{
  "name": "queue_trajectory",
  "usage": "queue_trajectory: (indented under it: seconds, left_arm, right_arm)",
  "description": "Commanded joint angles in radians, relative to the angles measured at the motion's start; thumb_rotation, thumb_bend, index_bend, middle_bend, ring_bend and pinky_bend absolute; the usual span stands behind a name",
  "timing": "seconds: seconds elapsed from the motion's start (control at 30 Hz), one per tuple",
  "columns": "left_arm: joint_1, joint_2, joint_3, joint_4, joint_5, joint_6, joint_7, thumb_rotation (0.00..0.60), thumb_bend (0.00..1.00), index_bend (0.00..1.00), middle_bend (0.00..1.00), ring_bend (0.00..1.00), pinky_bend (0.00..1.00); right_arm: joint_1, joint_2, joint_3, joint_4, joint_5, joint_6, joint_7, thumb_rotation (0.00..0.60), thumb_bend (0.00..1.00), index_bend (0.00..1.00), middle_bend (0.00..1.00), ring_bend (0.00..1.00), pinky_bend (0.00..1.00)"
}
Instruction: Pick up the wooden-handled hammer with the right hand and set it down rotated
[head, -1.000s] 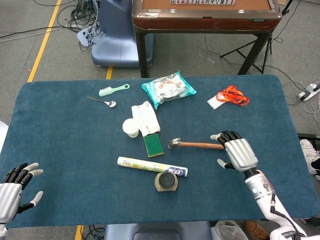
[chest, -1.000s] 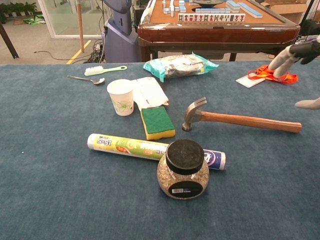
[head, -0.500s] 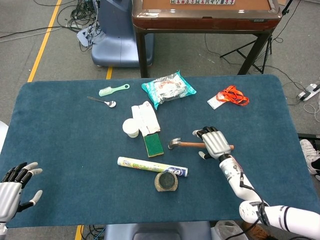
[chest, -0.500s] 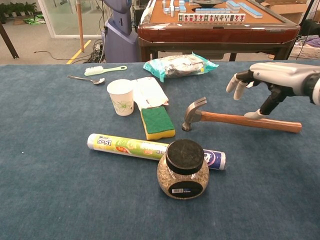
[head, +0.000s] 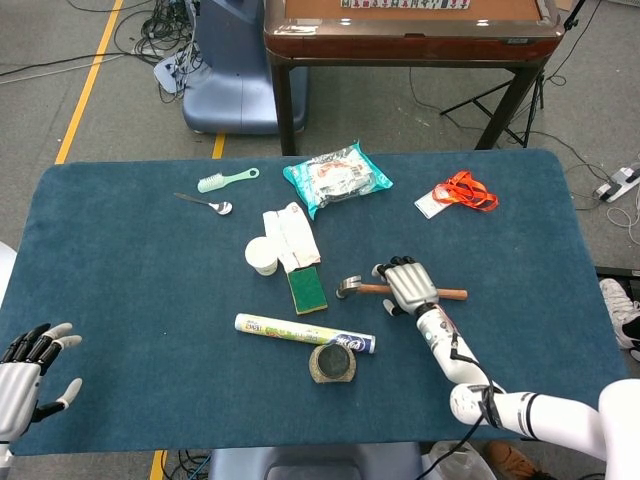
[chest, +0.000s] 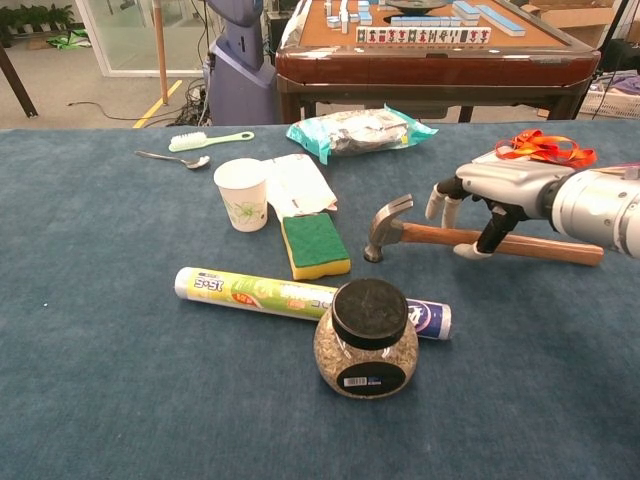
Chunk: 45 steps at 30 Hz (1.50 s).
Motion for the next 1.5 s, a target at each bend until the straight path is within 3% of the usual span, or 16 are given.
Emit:
queue_trajectory:
  seconds: [0.03, 0.3, 1.5]
  left_arm:
    - [-0.001, 0.000, 0.000, 0.000, -0.001, -0.001, 0.001, 0.600, 0.25, 0.28, 0.19, 0.10, 0.13]
    - [-0.001, -0.001, -0.001, 0.000, -0.003, -0.003, 0.004, 0.600, 0.25, 0.28, 0.19, 0.10, 0.13]
    - [-0.003, -0.007, -0.004, 0.003, -0.008, -0.004, 0.011, 0.600, 0.25, 0.28, 0.19, 0.10, 0.13]
  right_arm:
    - [0.008, -0.010, -0.008, 0.015, 0.005, -0.006, 0.010, 0.600, 0.40, 0.31, 0.37, 0.14, 0.18]
    - [0.021, -0.019, -0.020, 0.041, 0.013, -0.013, 0.032, 0.600, 0.49, 0.35, 0.40, 0.14, 0.18]
    - [0.048, -0.040, -0.054, 0.088, 0.032, -0.021, 0.080, 0.600, 0.63, 0.45, 0.49, 0.20, 0.18]
